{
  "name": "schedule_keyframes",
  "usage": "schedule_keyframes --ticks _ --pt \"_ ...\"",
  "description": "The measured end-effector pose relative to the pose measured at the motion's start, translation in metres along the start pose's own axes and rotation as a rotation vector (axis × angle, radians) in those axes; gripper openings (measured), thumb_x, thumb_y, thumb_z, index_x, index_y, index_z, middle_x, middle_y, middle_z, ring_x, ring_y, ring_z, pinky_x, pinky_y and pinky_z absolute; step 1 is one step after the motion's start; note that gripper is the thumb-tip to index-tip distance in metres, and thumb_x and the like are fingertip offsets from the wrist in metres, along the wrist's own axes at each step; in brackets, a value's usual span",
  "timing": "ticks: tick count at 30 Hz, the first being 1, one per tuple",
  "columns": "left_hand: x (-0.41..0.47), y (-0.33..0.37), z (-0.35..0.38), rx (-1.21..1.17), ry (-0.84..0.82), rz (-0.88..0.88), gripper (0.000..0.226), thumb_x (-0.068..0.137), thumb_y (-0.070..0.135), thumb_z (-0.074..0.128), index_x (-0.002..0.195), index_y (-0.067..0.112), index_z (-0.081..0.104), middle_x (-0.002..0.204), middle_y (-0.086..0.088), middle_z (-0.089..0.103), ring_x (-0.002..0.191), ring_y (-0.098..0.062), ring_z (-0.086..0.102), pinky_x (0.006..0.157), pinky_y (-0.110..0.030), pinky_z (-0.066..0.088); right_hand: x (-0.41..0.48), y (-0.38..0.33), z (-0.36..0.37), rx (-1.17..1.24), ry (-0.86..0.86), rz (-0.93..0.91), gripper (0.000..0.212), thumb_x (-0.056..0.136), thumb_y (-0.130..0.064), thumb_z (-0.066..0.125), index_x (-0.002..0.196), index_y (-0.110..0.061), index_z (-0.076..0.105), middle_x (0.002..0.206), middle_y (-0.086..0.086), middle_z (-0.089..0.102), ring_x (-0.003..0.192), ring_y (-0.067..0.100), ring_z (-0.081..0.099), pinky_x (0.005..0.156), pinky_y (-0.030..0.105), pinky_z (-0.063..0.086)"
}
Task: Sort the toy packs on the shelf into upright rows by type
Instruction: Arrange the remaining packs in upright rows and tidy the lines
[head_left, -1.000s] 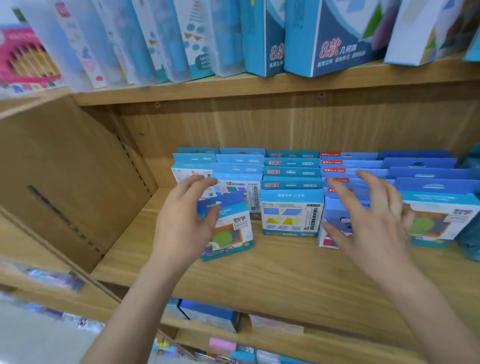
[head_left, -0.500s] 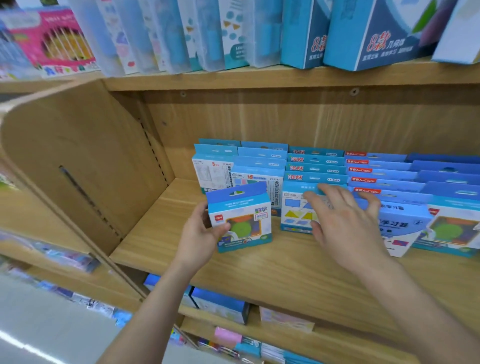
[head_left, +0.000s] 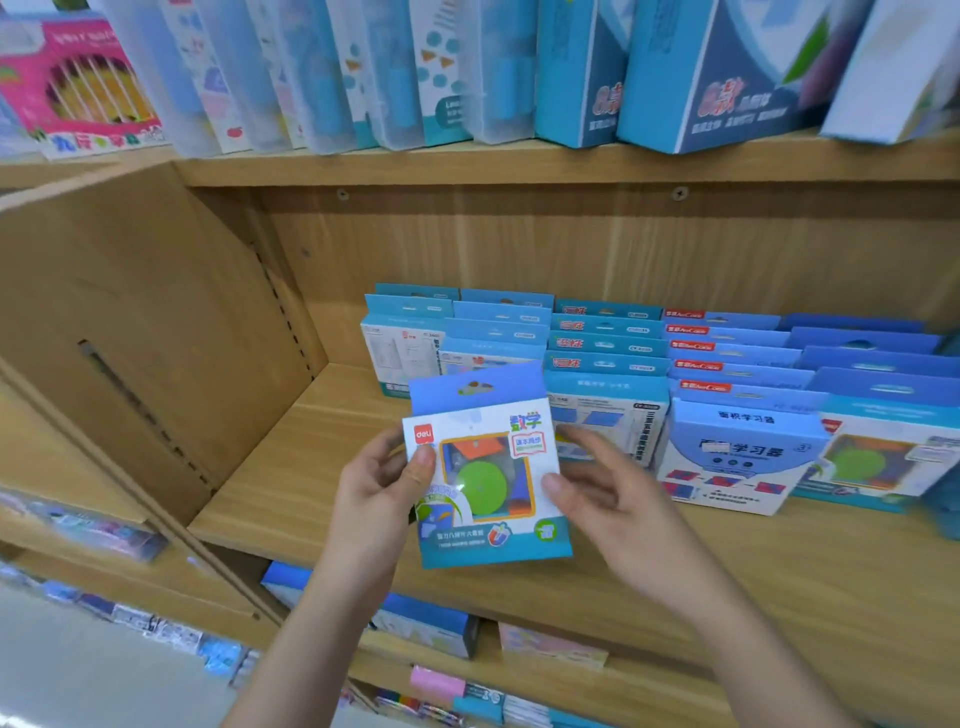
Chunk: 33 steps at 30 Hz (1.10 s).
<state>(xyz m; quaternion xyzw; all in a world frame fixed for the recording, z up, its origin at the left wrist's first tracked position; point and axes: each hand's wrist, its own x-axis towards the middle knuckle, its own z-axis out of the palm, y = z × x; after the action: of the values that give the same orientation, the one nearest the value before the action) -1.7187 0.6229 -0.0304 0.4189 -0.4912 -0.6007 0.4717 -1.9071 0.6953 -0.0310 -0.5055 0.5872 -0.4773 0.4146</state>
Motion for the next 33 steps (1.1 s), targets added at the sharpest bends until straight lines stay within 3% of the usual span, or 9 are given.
schedule_keyframes --ticks 8,11,13,18,21,24,27,30,33 --pt "-0.028 -0.015 0.087 0.038 -0.276 0.068 0.044 0.078 0.015 0.072 0.116 0.011 0.052 0.099 -0.008 0.073 0.089 -0.023 0.070 0.069 -0.031 0.057 -0.046 0.019 -0.059 0.274 0.391 -0.058 0.044 0.082 -0.001 0.065 0.112 -0.031 0.053 0.095 -0.012 0.074 0.085 0.002 0.068 0.066 0.013 0.051" --pt "-0.032 -0.019 0.126 0.195 -0.406 0.161 0.046 0.075 0.009 0.072 0.113 0.024 0.050 0.099 0.003 0.072 0.087 -0.011 0.068 0.071 -0.022 0.054 -0.067 0.032 -0.093 0.306 0.540 -0.095 0.046 0.083 0.008 0.059 0.109 -0.029 0.054 0.094 -0.013 0.074 0.083 0.002 0.068 0.068 0.015 0.053" --pt "-0.035 -0.022 0.153 0.373 -0.486 0.248 0.063 0.077 0.002 0.073 0.119 0.038 0.043 0.098 0.016 0.069 0.083 -0.005 0.066 0.072 -0.018 0.051 -0.081 0.037 -0.116 0.297 0.600 -0.136 0.047 0.083 0.012 0.056 0.111 -0.025 0.055 0.094 -0.012 0.074 0.084 0.003 0.068 0.068 0.016 0.053" --pt "-0.037 -0.024 0.223 0.609 -0.588 0.479 0.095 0.076 0.007 0.075 0.126 0.067 0.022 0.094 0.027 0.065 0.084 0.002 0.064 0.081 -0.024 0.052 -0.104 0.047 -0.173 0.239 0.727 -0.188 0.047 0.084 0.012 0.054 0.115 -0.024 0.055 0.099 -0.013 0.073 0.087 0.004 0.067 0.072 0.018 0.053" --pt "-0.031 -0.025 0.254 0.787 -0.601 0.694 0.082 0.080 0.019 0.072 0.131 0.059 0.021 0.115 0.014 0.062 0.104 -0.009 0.058 0.091 -0.030 0.046 -0.104 0.053 -0.198 0.107 0.813 -0.203 0.048 0.085 0.008 0.058 0.112 -0.031 0.054 0.101 -0.023 0.069 0.093 -0.002 0.062 0.079 0.012 0.048" --pt "-0.022 -0.032 0.277 0.929 -0.528 0.914 0.075 0.081 0.022 0.071 0.132 0.048 0.023 0.114 0.002 0.062 0.103 -0.020 0.054 0.087 -0.035 0.044 -0.102 0.054 -0.213 -0.071 0.862 -0.193 0.046 0.086 0.002 0.062 0.112 -0.034 0.048 0.099 -0.027 0.063 0.085 -0.017 0.057 0.072 0.000 0.039" --pt "-0.010 -0.042 0.285 1.060 -0.460 1.014 0.074 0.077 0.025 0.074 0.133 0.041 0.028 0.107 0.003 0.062 0.101 -0.019 0.050 0.087 -0.037 0.042 -0.091 0.064 -0.220 -0.245 0.893 -0.110 0.046 0.086 -0.002 0.064 0.126 -0.020 0.049 0.113 -0.012 0.056 0.095 -0.008 0.053 0.077 -0.005 0.032" --pt "0.004 -0.056 0.280 1.237 -0.329 1.078 0.074 0.068 0.031 0.079 0.131 0.033 0.040 0.102 0.003 0.054 0.098 -0.017 0.042 0.087 -0.039 0.040 -0.076 0.078 -0.219 -0.399 0.903 -0.037 0.049 0.083 -0.009 0.068 0.129 -0.015 0.052 0.116 0.001 0.058 0.107 0.017 0.056 0.094 0.020 0.041" --pt "0.009 -0.062 0.277 1.327 -0.210 1.067 0.080 0.057 0.034 0.085 0.127 0.030 0.047 0.108 -0.002 0.048 0.104 -0.021 0.039 0.091 -0.041 0.030 -0.066 0.086 -0.207 -0.401 0.844 -0.014 0.050 0.083 -0.011 0.067 0.127 -0.024 0.049 0.111 -0.002 0.062 0.102 0.018 0.061 0.088 0.040 0.051"
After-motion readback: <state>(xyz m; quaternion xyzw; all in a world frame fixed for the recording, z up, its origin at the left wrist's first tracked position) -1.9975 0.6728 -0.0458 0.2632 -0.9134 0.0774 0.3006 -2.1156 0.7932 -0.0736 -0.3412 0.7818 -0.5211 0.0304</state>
